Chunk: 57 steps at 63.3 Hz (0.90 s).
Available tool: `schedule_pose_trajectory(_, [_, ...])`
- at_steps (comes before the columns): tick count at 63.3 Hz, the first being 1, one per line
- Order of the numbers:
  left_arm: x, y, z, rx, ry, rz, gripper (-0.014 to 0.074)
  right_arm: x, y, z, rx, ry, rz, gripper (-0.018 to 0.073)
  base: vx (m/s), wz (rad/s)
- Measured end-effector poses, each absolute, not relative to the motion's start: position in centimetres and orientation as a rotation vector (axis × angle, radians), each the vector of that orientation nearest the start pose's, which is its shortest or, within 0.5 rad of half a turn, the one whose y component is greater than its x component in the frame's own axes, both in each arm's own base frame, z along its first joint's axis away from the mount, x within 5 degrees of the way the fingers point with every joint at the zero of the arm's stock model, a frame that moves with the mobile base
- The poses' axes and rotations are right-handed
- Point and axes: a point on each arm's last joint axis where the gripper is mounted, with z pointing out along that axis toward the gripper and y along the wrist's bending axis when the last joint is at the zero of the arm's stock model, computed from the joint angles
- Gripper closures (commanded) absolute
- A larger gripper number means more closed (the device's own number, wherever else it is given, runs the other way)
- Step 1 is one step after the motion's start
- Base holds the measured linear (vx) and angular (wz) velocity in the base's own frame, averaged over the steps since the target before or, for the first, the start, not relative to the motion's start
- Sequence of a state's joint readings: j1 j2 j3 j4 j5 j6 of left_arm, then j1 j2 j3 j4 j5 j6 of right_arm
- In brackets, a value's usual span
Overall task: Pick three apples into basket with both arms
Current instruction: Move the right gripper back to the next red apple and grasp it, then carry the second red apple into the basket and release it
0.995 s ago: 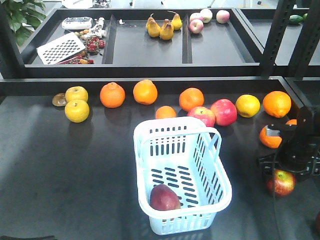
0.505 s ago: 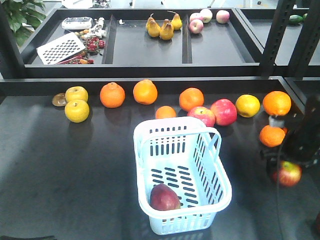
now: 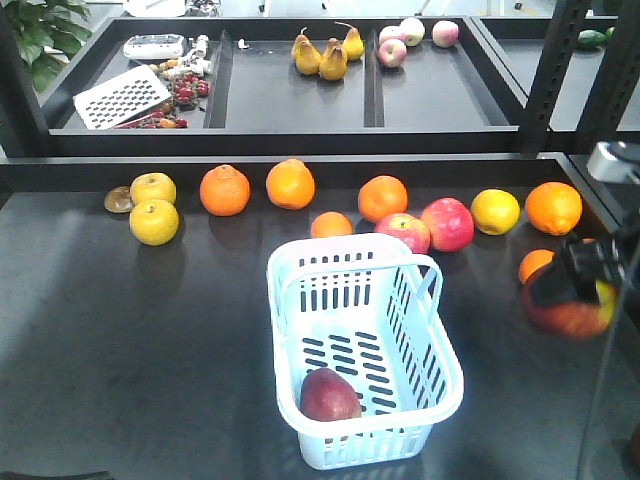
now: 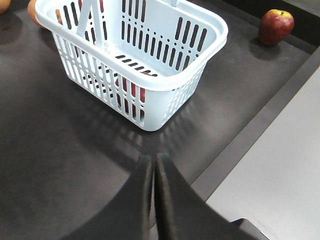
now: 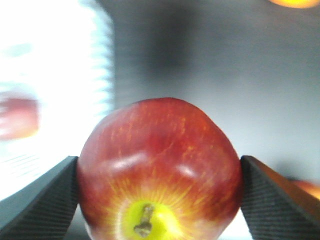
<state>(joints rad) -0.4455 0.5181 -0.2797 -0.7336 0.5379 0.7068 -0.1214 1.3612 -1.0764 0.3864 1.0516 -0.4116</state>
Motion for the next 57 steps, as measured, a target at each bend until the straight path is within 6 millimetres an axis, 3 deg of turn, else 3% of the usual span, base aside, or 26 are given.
schedule_pose_trajectory(14, [7.4, -7.0, 23.4, 0.728, 2.035, -0.606, 0.0603, 20.5, 2.9, 28.7, -0.321, 2.573, 0.670, 0.0564, 0.00, 0.00])
schedule_pose_trajectory(24, [7.4, -7.0, 23.4, 0.728, 2.035, -0.606, 0.0603, 19.5, 6.5, 27.2, -0.461, 2.472, 0.793, 0.0564, 0.00, 0.00])
schedule_pose_trajectory(36, [7.4, -7.0, 23.4, 0.728, 2.035, -0.606, 0.0603, 21.2, 10.7, 25.6, -0.524, 2.385, 0.728, 0.0540, 0.00, 0.00])
schedule_pose_trajectory(43, [7.4, -7.0, 23.4, 0.728, 2.035, -0.606, 0.0603, 22.5, 12.8, 24.0, -0.533, 2.385, 0.684, 0.0469, 0.00, 0.00])
schedule_pose_trajectory(57, [7.4, -7.0, 23.4, 0.727, 2.035, -0.606, 0.0603, 25.6, 15.0, 22.1, -0.560, 2.426, 0.668, 0.0134, 0.00, 0.00])
